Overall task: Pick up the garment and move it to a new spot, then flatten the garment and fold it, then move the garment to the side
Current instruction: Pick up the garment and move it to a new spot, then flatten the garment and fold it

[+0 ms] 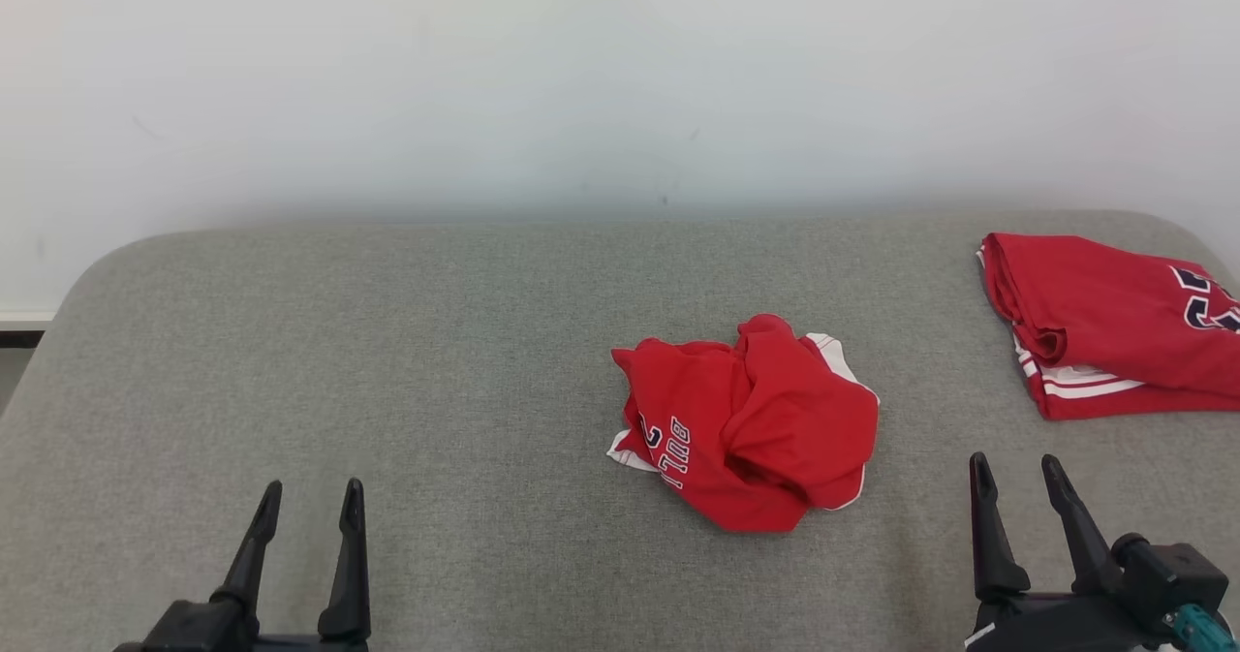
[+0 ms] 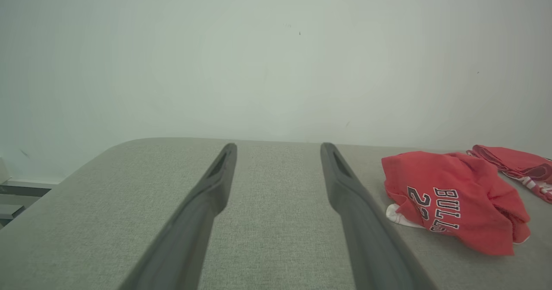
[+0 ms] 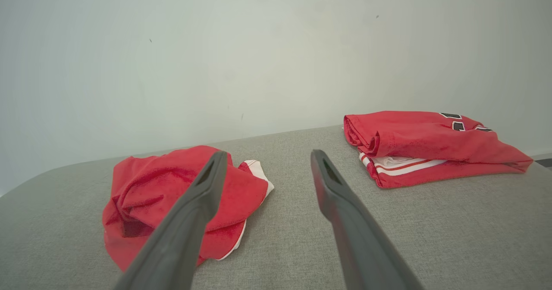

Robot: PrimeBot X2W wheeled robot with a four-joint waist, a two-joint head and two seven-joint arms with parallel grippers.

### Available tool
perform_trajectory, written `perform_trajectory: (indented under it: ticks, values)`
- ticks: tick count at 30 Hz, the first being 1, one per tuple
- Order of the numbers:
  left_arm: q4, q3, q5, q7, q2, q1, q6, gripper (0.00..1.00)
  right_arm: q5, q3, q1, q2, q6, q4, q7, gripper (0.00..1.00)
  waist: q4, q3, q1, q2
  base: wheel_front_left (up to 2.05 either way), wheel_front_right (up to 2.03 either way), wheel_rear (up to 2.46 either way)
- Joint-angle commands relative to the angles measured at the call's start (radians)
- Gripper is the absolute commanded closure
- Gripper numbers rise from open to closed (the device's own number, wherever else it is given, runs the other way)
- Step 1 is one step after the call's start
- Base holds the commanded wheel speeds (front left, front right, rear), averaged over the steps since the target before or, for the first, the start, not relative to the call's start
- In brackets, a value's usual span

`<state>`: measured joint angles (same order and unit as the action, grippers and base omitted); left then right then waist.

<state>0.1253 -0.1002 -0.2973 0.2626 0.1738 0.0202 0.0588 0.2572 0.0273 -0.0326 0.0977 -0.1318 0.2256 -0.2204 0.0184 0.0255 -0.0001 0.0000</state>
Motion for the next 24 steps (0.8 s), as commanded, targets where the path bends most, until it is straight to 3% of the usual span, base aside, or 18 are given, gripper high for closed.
perform_trajectory:
  ticks: [1, 24]
  values:
    - [-0.003, 0.002, 0.006, 0.003, -0.002, -0.009, 0.002, 0.00, 0.006, -0.001, 0.015, -0.002, 0.003, -0.001, -0.003, 0.00, 0.004, 0.003, 0.0001, 0.0000, 0.00, 0.00, 0.00]
    - [-0.026, 0.081, 0.091, 0.003, -0.059, -0.074, 0.064, 0.00, 0.016, -0.017, 0.033, 0.002, 0.003, 0.002, 0.006, 0.00, 0.015, -0.006, 0.0001, 0.0000, 0.00, 0.00, 0.00]
